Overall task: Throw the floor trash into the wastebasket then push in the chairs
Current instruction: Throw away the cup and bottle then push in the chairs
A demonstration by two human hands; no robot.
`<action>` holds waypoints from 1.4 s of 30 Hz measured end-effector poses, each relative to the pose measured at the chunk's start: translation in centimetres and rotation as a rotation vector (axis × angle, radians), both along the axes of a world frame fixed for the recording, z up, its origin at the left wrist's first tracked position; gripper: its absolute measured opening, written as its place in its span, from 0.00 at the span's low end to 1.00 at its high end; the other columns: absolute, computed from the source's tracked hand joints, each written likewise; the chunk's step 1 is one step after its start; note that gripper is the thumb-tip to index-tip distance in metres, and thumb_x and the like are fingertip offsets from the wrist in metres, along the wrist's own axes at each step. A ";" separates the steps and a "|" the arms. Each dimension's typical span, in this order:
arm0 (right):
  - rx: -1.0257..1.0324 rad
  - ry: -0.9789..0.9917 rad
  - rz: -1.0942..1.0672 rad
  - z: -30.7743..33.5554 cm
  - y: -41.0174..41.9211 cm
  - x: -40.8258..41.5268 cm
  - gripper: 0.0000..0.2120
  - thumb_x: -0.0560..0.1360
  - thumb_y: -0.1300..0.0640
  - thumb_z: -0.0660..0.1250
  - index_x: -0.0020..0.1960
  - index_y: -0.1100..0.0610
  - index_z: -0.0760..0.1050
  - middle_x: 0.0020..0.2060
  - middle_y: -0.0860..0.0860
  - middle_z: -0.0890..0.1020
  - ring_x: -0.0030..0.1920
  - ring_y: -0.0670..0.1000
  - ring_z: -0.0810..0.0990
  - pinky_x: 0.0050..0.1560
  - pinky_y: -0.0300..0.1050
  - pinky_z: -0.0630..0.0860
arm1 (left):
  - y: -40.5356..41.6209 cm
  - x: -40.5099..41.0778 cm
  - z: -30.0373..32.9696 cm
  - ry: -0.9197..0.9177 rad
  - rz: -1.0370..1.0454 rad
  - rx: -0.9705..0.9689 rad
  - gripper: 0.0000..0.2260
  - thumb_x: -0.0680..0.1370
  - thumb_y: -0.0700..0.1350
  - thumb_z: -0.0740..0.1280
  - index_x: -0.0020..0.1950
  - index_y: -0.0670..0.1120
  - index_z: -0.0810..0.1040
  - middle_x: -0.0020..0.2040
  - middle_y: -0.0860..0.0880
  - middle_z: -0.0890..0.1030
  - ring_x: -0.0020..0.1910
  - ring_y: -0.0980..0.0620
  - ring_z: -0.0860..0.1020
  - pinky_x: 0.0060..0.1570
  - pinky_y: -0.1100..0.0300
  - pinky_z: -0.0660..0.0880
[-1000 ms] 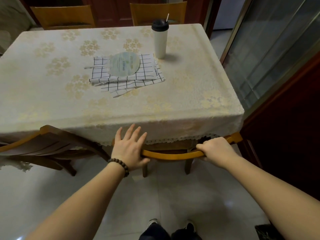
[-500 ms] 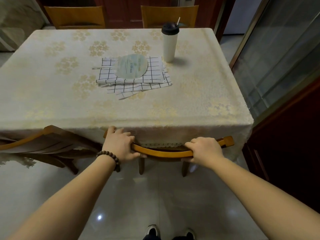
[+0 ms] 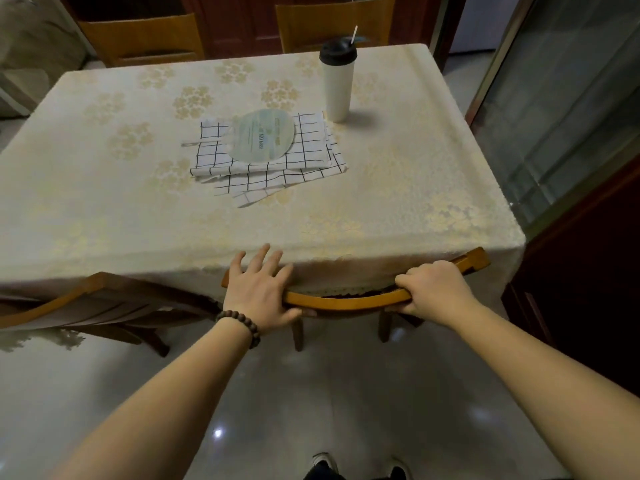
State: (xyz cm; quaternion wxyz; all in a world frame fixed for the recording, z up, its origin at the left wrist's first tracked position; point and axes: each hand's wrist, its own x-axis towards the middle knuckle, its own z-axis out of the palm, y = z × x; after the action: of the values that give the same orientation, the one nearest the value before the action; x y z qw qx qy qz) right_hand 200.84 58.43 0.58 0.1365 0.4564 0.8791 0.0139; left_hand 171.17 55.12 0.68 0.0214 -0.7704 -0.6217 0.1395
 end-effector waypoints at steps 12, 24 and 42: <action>-0.034 -0.040 0.051 0.6 1.1 0.6 0.21 0.72 0.31 0.56 0.50 0.47 0.72 0.48 0.46 0.78 0.48 0.49 0.77 0.40 0.45 0.74 | 0.0 0.6 -0.2 -0.111 0.028 0.018 0.40 0.68 0.73 0.58 0.74 0.54 0.58 0.76 0.49 0.61 0.76 0.47 0.55 0.72 0.39 0.44; 0.166 0.226 -0.447 -1.1 -2.7 -1.7 0.46 0.68 0.23 0.37 0.77 0.50 0.50 0.77 0.55 0.48 0.76 0.56 0.39 0.70 0.69 0.37 | -3.0 4.6 -1.8 -0.284 0.327 0.130 0.57 0.62 0.81 0.39 0.77 0.40 0.39 0.77 0.39 0.37 0.75 0.40 0.33 0.71 0.36 0.36; 0.057 0.138 -0.425 -0.5 -2.2 -2.1 0.50 0.63 0.20 0.33 0.77 0.47 0.43 0.77 0.51 0.44 0.76 0.54 0.37 0.71 0.65 0.33 | -1.9 3.7 -1.5 -0.237 0.312 0.040 0.55 0.62 0.81 0.40 0.77 0.46 0.35 0.78 0.42 0.38 0.75 0.41 0.34 0.70 0.36 0.33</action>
State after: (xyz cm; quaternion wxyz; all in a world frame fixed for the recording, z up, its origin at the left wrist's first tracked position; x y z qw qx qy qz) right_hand 198.70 56.22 0.13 0.0629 0.6350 0.7697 -0.0216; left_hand 174.89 53.21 -0.83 -0.0586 -0.6753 -0.7343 0.0372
